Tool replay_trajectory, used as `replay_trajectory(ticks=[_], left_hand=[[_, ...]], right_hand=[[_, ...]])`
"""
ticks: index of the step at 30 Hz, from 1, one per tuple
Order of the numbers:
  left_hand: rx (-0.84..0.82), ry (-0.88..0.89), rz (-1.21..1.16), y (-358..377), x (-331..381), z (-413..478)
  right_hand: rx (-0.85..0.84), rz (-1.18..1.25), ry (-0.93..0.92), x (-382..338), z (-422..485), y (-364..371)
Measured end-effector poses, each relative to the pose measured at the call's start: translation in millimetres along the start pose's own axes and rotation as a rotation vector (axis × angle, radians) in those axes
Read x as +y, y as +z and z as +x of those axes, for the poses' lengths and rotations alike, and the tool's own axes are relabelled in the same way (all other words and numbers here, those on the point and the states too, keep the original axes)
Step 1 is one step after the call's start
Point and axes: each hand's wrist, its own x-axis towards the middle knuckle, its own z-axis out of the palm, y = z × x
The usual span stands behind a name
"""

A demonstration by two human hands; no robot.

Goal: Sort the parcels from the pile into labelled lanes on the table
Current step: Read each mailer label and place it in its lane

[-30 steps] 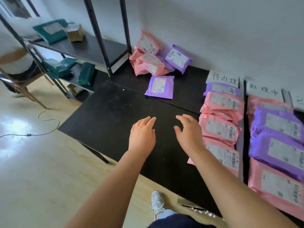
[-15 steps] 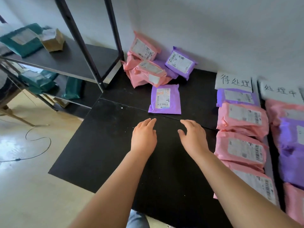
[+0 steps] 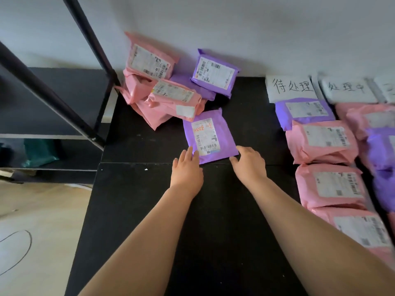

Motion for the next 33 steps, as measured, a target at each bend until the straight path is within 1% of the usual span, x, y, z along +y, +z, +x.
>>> replay_trajectory(ticks=[4,10,18,21,24,27,30,33], left_hand=[[-0.112,0.038,0.088,8.9,-9.1,19.1],[-0.167,0.106,0.17,19.2,-21.3,21.9],[-0.104,0.179,0.181,22.0,-27.4,9.4],[-0.012,0.187,0.106,21.5,-28.7,-1.8],[0.081,0.17,-0.002,16.3,-26.2,-13.3],[0.166,0.151,-0.027,4.5,-14.1,-24.1],[0.245,0.175,0.01,-4.4,5.4,-40.0],[0.258,0.247,0.117,1.5,24.4,-59.2]], right_hand=[[-0.048,-0.016,0.089,-6.9,23.6,5.2],[-0.034,-0.05,0.151,-20.2,33.0,20.1],[0.025,-0.043,0.195,-16.1,13.3,34.7],[0.055,-0.022,0.193,-10.1,1.3,34.8],[0.082,0.022,0.154,-4.0,-12.9,29.3],[0.061,0.043,0.07,6.0,-30.0,22.7],[0.063,0.029,-0.064,19.0,-51.9,14.6],[0.083,-0.043,-0.193,34.0,-75.7,4.4]])
